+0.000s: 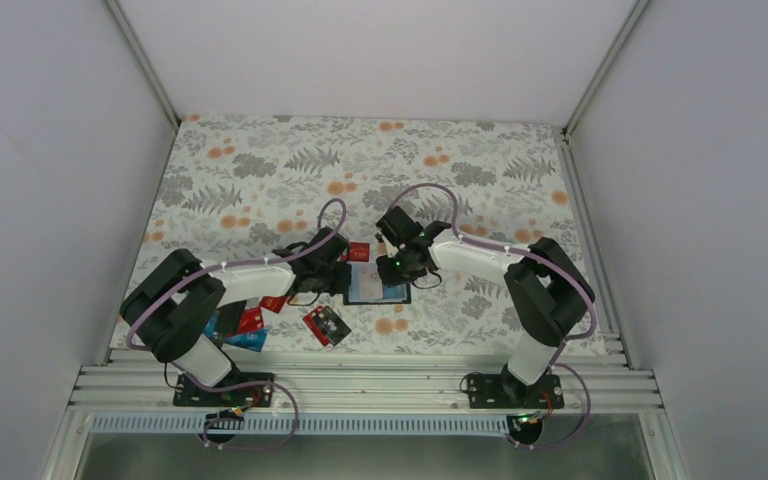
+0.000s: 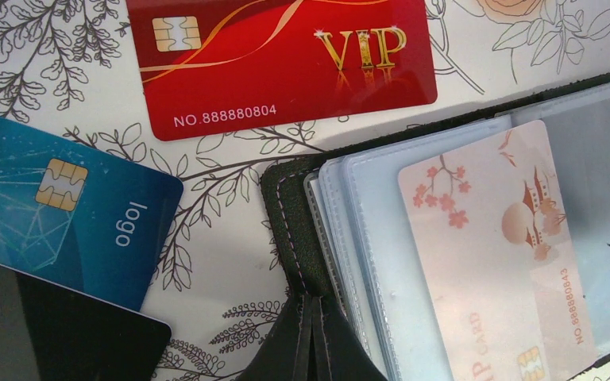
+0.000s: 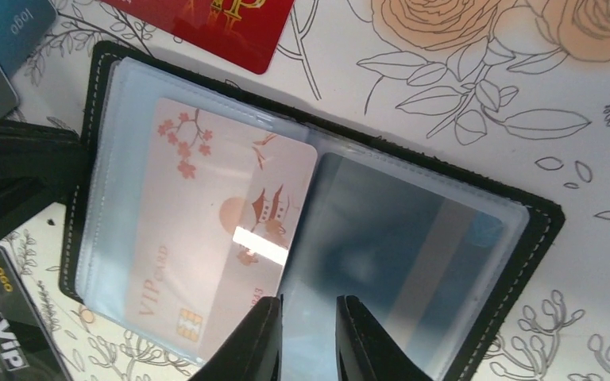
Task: Put the credit cards into the card holder
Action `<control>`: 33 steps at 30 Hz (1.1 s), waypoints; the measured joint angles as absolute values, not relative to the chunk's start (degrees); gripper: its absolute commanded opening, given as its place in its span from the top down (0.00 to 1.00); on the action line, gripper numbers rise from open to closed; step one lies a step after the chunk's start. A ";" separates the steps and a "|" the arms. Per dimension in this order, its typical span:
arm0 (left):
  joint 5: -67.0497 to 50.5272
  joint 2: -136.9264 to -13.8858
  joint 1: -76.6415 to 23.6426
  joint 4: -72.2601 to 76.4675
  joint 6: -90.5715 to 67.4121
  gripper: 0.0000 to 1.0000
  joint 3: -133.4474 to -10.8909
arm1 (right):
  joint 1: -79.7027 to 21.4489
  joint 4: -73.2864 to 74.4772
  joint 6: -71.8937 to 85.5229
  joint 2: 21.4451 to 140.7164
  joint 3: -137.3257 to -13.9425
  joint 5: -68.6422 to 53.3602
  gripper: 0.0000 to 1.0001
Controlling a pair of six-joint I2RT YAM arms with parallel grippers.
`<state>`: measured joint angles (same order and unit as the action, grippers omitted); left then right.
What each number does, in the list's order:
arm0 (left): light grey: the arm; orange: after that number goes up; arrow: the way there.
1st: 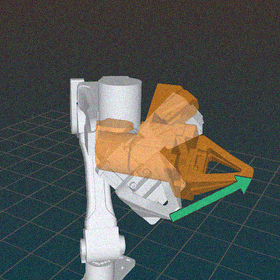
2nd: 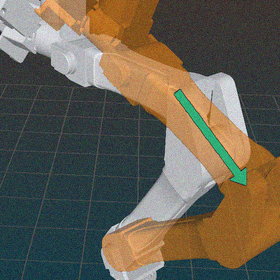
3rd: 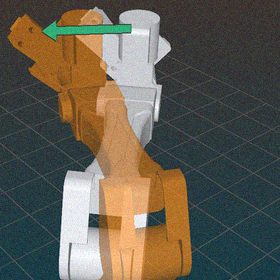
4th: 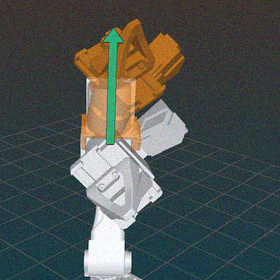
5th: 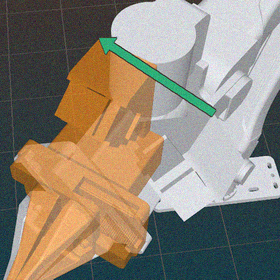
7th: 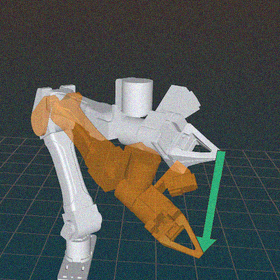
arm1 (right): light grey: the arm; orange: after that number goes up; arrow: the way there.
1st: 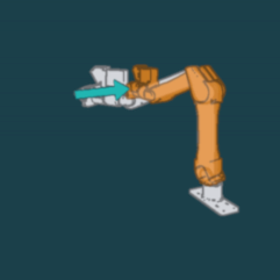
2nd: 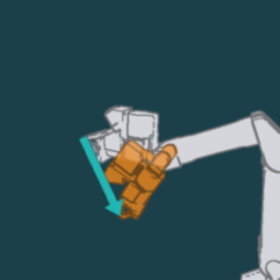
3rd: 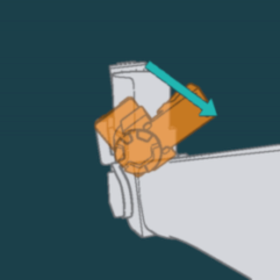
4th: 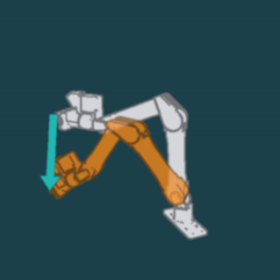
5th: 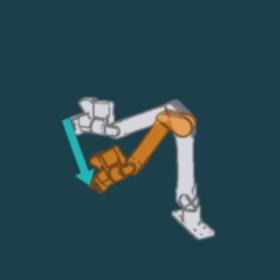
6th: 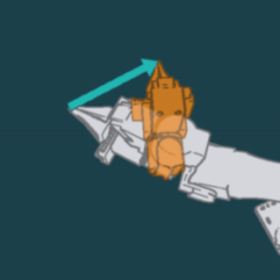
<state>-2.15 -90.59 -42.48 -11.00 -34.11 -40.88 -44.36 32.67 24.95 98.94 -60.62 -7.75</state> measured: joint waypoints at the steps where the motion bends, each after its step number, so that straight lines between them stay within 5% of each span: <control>1: -2.15 -90.56 -42.48 -10.98 -34.09 0.98 -40.86 | -44.36 32.84 25.06 98.96 -60.60 -7.40 0.82; 33: -2.20 -90.48 -42.48 -10.48 -34.09 0.98 -40.58 | -45.93 27.27 26.04 103.26 -60.47 -15.64 0.87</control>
<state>-2.20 -90.48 -42.48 -10.48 -34.09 -40.58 -45.93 27.27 26.04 103.26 -60.47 -15.64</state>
